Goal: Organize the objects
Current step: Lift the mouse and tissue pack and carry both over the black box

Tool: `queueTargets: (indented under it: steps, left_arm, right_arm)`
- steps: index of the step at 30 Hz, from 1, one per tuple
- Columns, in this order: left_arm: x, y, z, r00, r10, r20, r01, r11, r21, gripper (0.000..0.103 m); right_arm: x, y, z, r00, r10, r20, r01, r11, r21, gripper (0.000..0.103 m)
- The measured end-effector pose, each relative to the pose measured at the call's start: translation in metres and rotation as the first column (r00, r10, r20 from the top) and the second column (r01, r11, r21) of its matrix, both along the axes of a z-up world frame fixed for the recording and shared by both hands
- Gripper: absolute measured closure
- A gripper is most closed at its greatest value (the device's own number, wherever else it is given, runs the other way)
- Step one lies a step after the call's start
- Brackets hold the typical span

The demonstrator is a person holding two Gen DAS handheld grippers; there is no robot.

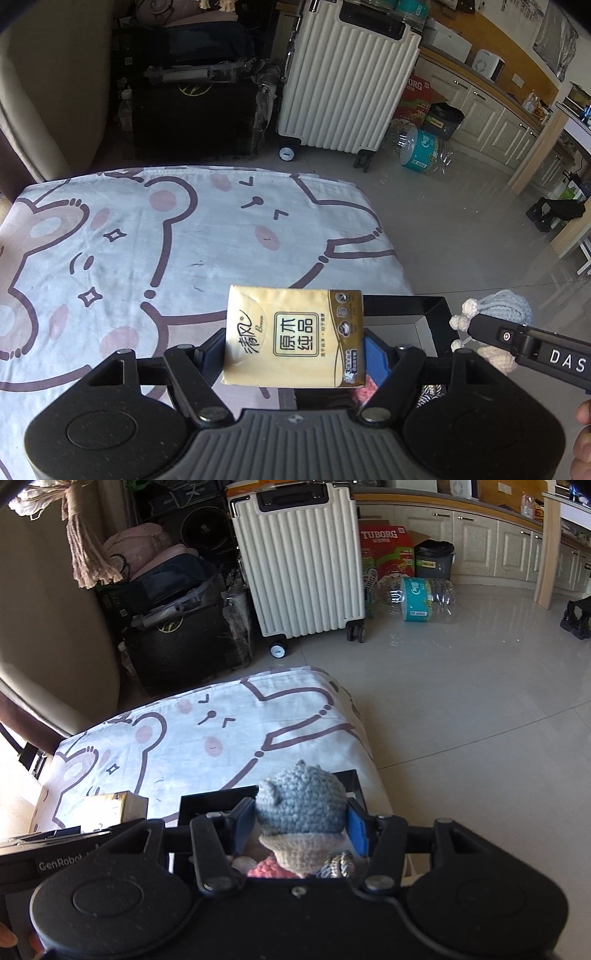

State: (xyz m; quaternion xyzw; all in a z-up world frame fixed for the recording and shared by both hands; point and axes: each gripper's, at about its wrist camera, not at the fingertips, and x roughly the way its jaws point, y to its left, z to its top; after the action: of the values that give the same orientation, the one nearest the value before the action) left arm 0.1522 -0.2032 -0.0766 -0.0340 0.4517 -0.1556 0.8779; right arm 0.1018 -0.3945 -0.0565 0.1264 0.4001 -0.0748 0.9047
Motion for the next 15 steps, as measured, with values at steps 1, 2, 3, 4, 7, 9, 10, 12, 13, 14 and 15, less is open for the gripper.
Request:
queueTargets:
  steps: [1, 2, 3, 4, 7, 9, 10, 12, 13, 14, 15]
  left_arm:
    - [0.000, -0.002, -0.002, 1.000, -0.002, -0.004, 0.002, 1.000, -0.004, 0.029]
    - [0.001, -0.005, -0.003, 1.000, -0.004, -0.010, 0.004, 1.000, -0.011, 0.029]
    - [0.002, -0.008, -0.005, 1.000, -0.006, -0.016, 0.006, 1.000, -0.018, 0.029]
    - [0.003, -0.010, -0.007, 1.000, -0.007, -0.022, 0.007, 1.000, -0.027, 0.029]
    - [0.007, -0.016, -0.014, 0.999, -0.009, -0.042, 0.007, 0.999, -0.053, 0.029]
    - [0.010, -0.021, -0.019, 0.999, -0.016, -0.050, 0.013, 0.998, -0.066, 0.029]
    - [0.012, -0.023, -0.021, 0.998, -0.019, -0.055, 0.015, 0.997, -0.071, 0.029]
    - [0.015, -0.029, -0.027, 0.997, -0.024, -0.070, 0.018, 0.996, -0.084, 0.029]
    - [0.016, -0.031, -0.030, 0.997, -0.025, -0.075, 0.018, 0.996, -0.093, 0.029]
    - [0.018, -0.034, -0.034, 0.996, -0.028, -0.082, 0.020, 0.995, -0.103, 0.029]
    - [0.020, -0.037, -0.037, 0.996, -0.030, -0.089, 0.020, 0.994, -0.108, 0.029]
  right_arm:
    - [0.000, -0.002, -0.002, 1.000, -0.003, -0.003, 0.003, 1.000, 0.001, 0.050]
    - [0.000, -0.004, -0.003, 1.000, -0.005, -0.007, 0.005, 1.000, 0.000, 0.050]
    - [0.000, -0.006, -0.005, 1.000, -0.007, -0.009, 0.007, 1.000, 0.000, 0.050]
    - [0.000, -0.008, -0.007, 1.000, -0.010, -0.013, 0.010, 1.000, 0.001, 0.050]
    - [0.003, -0.012, -0.013, 1.000, -0.016, -0.019, 0.016, 1.000, 0.006, 0.050]
    - [0.004, -0.015, -0.017, 1.000, -0.018, -0.021, 0.018, 1.000, 0.009, 0.050]
    - [0.005, -0.016, -0.019, 1.000, -0.018, -0.020, 0.018, 1.000, 0.012, 0.050]
    - [0.007, -0.018, -0.022, 1.000, -0.022, -0.018, 0.022, 1.000, 0.021, 0.050]
    - [0.009, -0.020, -0.024, 1.000, -0.025, -0.019, 0.026, 0.999, 0.028, 0.050]
    - [0.011, -0.022, -0.026, 0.999, -0.029, -0.019, 0.029, 0.999, 0.037, 0.050]
    - [0.012, -0.023, -0.027, 0.999, -0.031, -0.018, 0.031, 0.999, 0.043, 0.050]
